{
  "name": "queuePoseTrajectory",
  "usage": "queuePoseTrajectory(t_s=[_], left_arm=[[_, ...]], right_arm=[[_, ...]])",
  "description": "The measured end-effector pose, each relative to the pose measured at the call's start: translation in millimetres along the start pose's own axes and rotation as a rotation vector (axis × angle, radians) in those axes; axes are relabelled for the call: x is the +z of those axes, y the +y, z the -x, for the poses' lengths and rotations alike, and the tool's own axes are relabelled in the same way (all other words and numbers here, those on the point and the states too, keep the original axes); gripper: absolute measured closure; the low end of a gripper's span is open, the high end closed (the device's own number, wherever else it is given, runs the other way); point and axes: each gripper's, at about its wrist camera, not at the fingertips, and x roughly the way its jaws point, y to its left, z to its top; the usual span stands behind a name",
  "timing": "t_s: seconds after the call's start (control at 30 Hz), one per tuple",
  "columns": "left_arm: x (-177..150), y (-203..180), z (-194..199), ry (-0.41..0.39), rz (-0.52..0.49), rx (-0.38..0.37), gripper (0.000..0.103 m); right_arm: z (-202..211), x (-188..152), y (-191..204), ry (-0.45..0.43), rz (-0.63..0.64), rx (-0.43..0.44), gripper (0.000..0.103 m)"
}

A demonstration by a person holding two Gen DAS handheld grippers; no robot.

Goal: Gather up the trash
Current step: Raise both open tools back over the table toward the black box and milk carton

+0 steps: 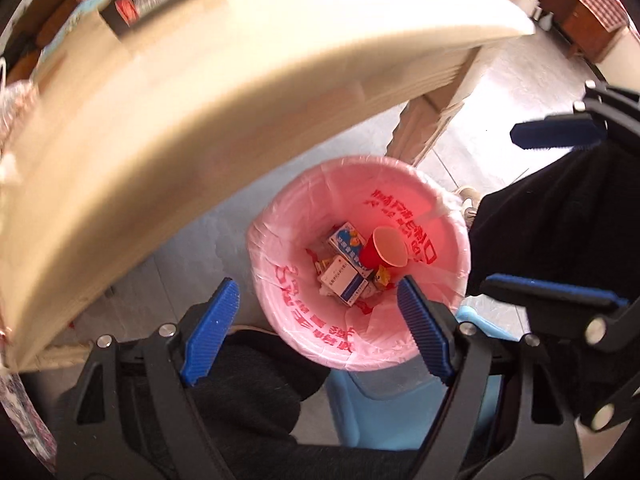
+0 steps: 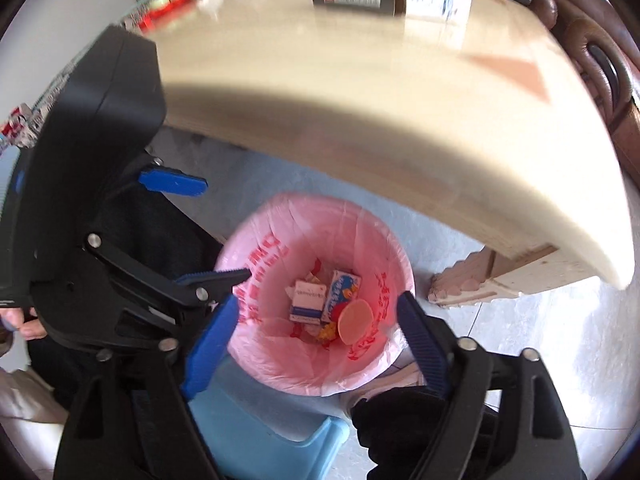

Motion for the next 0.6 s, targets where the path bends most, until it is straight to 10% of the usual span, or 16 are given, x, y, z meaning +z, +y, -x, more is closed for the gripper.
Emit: queuePoseTrajectory(t_s=[0.6], left_arm=[[68, 61, 189, -0.212, -0.088, -0.017, 0.012]], right_arm=[[158, 92, 1, -0.136, 0.132, 0.083, 0.009]])
